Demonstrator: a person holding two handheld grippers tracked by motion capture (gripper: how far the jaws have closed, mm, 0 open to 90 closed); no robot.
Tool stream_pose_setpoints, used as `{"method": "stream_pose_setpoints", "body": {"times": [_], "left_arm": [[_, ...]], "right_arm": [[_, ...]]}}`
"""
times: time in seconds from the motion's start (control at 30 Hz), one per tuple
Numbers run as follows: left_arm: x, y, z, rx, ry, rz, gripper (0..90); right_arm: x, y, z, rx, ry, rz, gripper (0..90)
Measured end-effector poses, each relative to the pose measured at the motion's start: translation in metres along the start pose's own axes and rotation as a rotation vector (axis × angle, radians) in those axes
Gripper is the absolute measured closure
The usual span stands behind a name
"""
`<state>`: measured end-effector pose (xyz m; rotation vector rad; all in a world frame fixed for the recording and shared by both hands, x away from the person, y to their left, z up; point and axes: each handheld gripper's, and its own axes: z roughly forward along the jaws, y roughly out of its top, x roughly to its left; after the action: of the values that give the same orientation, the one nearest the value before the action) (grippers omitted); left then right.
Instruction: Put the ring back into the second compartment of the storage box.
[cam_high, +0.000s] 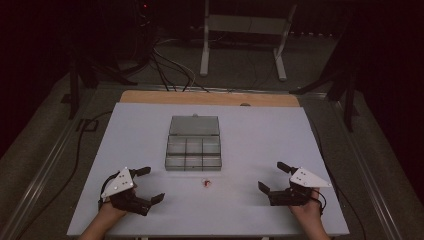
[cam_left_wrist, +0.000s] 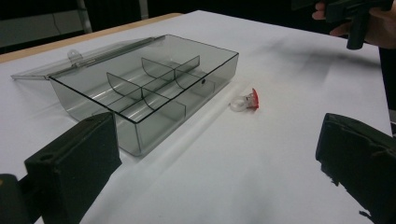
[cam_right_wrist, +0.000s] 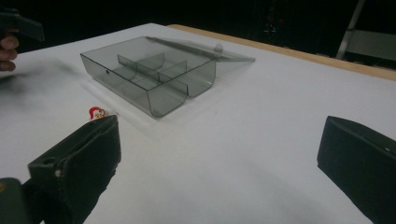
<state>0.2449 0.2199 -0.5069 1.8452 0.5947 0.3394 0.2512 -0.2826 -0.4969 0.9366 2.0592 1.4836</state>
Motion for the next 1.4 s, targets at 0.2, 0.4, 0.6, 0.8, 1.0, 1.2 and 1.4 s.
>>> {"method": "stream_pose_setpoints", "body": {"times": [0.2,0.4,0.6,0.8,1.0,1.2,1.4], "left_arm": [[0.0,0.0,-0.001,-0.004,0.01,0.005,0.9],[0.0,0.001,-0.001,-0.001,0.013,0.001,0.9],[0.0,0.001,-0.002,-0.01,0.01,0.003,0.9],[0.001,0.001,-0.003,-0.017,0.014,0.001,0.9],[0.0,0.002,-0.002,-0.017,0.012,0.006,0.9],[0.001,0.002,-0.003,-0.017,0.011,0.001,0.9],[0.001,0.002,-0.003,-0.019,0.013,-0.001,0.9]], "right_arm": [[-0.002,0.0,0.002,0.014,0.005,0.014,0.0],[-0.002,0.001,0.003,0.025,-0.003,0.024,0.0],[-0.003,0.001,0.005,0.044,-0.012,0.017,0.0],[-0.003,0.003,0.007,0.056,-0.011,0.027,0.0],[-0.001,0.009,0.007,0.054,-0.005,0.027,0.0],[0.007,0.02,0.007,0.016,-0.01,-0.003,0.0],[0.01,0.03,0.009,0.004,-0.021,0.03,0.0]]}}
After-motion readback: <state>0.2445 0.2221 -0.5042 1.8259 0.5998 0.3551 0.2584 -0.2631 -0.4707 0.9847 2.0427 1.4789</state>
